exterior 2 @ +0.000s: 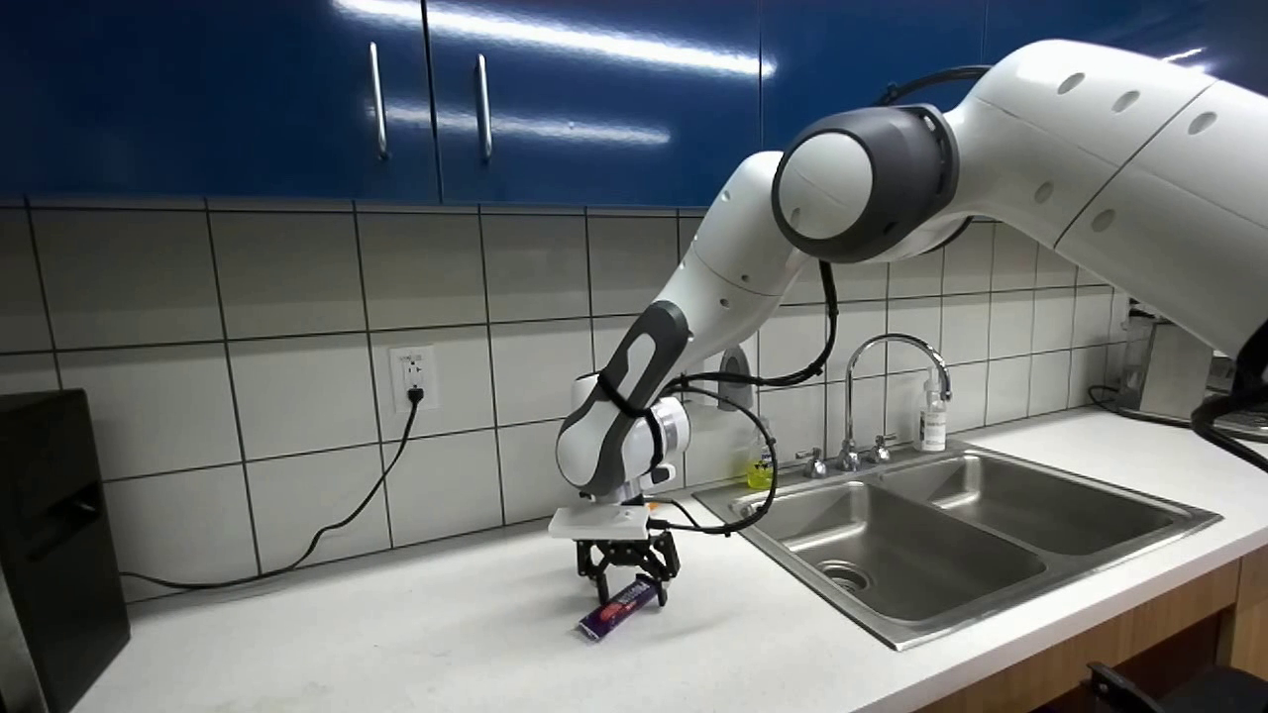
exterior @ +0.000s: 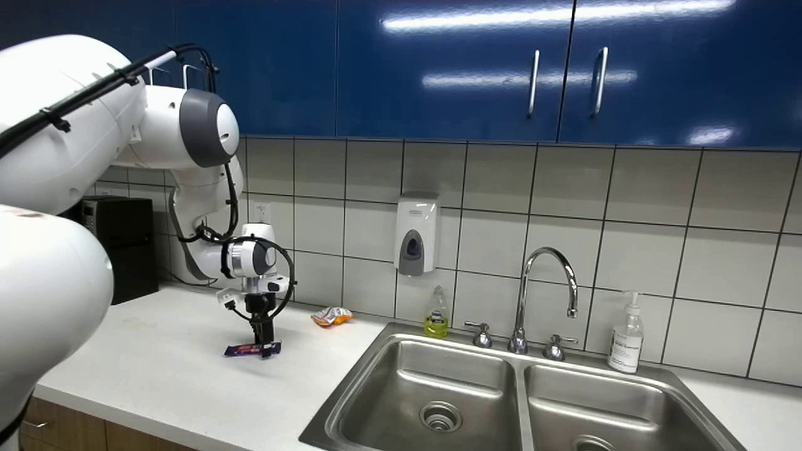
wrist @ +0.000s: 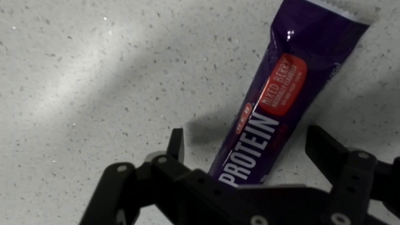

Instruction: Move the chocolate bar to the sink

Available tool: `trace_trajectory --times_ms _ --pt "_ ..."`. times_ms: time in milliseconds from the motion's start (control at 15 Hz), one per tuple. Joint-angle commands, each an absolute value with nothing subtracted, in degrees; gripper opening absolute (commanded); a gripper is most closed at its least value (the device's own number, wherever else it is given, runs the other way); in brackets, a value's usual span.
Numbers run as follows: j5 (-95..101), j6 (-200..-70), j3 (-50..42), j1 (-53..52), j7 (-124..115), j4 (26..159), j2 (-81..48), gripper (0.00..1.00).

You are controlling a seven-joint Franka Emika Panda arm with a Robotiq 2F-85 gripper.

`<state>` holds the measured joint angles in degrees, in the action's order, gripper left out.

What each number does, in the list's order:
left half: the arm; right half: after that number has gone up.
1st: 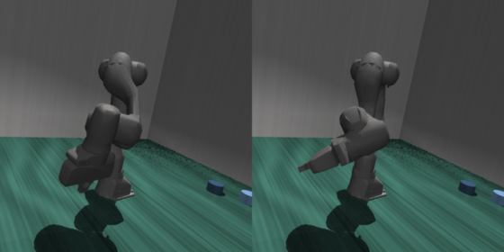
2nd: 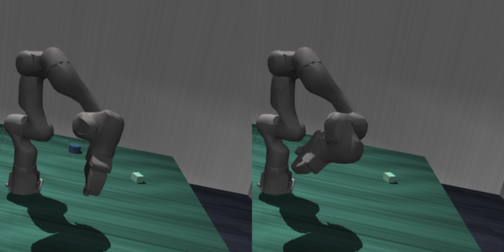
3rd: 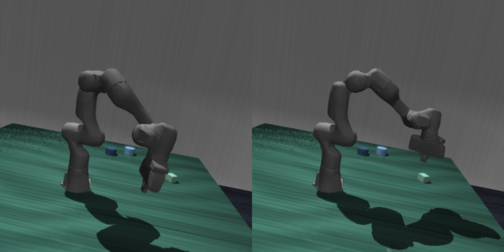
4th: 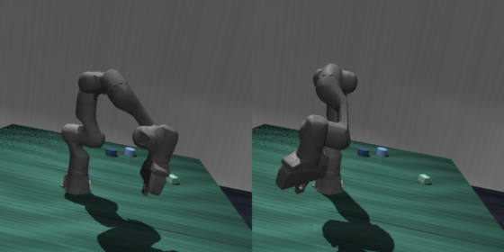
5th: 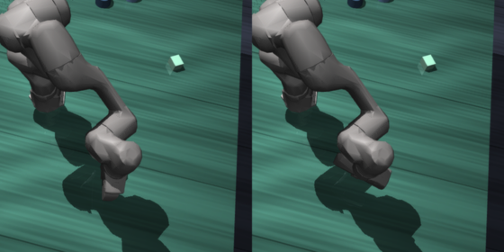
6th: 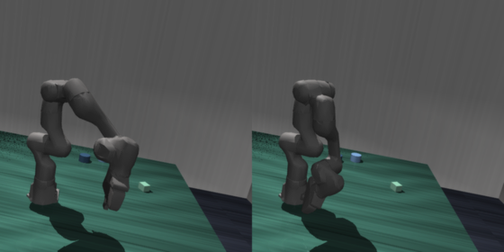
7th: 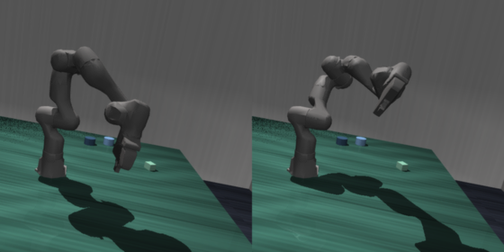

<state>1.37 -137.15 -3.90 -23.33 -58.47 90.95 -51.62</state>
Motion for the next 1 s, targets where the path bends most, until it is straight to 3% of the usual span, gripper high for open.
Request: trace_trajectory --times_ms 0,933 --pt "2.62 -136.9 -4.52 -24.09 -60.46 88.77 -52.75 1.0" --pt "2.07 -136.56 -4.02 -23.87 -61.73 86.8 -53.56 1.0"
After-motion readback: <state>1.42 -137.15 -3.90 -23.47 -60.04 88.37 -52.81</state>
